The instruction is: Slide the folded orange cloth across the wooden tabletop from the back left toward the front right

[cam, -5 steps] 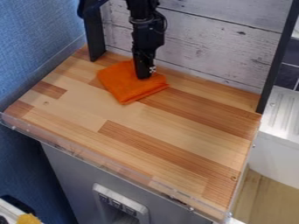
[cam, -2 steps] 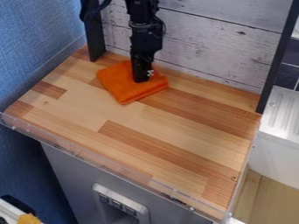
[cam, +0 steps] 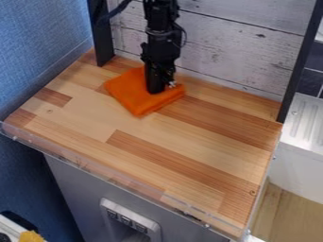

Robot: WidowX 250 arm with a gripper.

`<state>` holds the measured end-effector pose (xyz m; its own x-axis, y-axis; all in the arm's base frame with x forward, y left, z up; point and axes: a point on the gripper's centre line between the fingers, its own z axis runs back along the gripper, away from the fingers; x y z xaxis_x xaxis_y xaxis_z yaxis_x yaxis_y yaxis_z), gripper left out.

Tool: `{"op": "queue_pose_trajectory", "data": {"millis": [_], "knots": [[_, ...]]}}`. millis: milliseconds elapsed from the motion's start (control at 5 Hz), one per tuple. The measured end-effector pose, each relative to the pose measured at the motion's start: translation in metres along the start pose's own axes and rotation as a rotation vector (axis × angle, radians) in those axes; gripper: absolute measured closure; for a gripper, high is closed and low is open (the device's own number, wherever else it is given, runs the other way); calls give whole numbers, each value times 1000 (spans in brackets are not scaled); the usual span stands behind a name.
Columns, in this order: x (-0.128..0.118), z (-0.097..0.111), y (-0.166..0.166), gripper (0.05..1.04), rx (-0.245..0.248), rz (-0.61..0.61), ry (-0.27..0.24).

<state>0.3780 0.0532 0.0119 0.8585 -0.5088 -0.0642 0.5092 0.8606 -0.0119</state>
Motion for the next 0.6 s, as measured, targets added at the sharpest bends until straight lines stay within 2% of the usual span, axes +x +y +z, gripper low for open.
{"op": "queue_pose_trajectory", "data": {"millis": [200,600], "knots": [[5,0,-29,1024,21,114,9],[15,-1,-78,1024,54,324,-16]]}}
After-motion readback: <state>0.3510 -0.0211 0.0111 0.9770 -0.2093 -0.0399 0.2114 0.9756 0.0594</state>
